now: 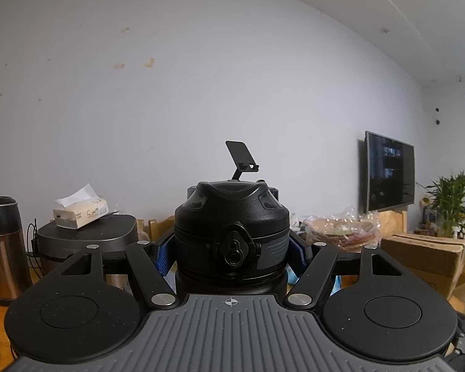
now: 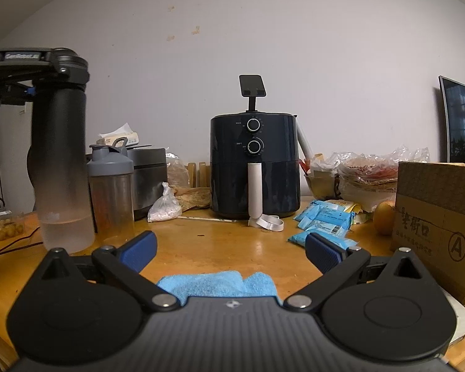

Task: Clean container
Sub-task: 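Lower the blue towel onto the table and open the right gripper, then lower the black bottle toward the table with the left gripper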

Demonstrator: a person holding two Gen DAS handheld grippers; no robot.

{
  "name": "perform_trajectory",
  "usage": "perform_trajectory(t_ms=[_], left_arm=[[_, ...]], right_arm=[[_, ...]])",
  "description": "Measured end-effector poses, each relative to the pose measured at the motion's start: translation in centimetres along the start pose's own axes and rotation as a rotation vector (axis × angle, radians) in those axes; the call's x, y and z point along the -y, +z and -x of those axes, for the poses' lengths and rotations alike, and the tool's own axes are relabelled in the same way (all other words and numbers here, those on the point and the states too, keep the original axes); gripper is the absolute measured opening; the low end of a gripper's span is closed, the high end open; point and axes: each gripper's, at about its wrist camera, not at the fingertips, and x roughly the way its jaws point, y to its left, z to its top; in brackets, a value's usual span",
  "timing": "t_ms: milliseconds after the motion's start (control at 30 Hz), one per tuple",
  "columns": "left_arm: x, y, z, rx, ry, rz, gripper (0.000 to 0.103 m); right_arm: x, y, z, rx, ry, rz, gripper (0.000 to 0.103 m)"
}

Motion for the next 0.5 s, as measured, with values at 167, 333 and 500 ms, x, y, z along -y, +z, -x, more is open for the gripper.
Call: perform_trajectory(t_ms=[167,333,500], left_arm=[[0.3,0.2,-1.2,0.004,-0.002,0.001,0.068],[0.5,0.1,-2.5,0.004,-0.003,0.009,0.068],[0.7,-0.3,-3.9,0.0,-0.002,0.016,0.068]], right_arm=[[0.0,-0.1,0.1,-0.005,-0.003,0.0,0.103],[-0.1,-0.1,0.3,-0.008,0.0,0.0,0.103],[-0.4,-0.2,0.4,-0.01,0.007,0.004,0.103]])
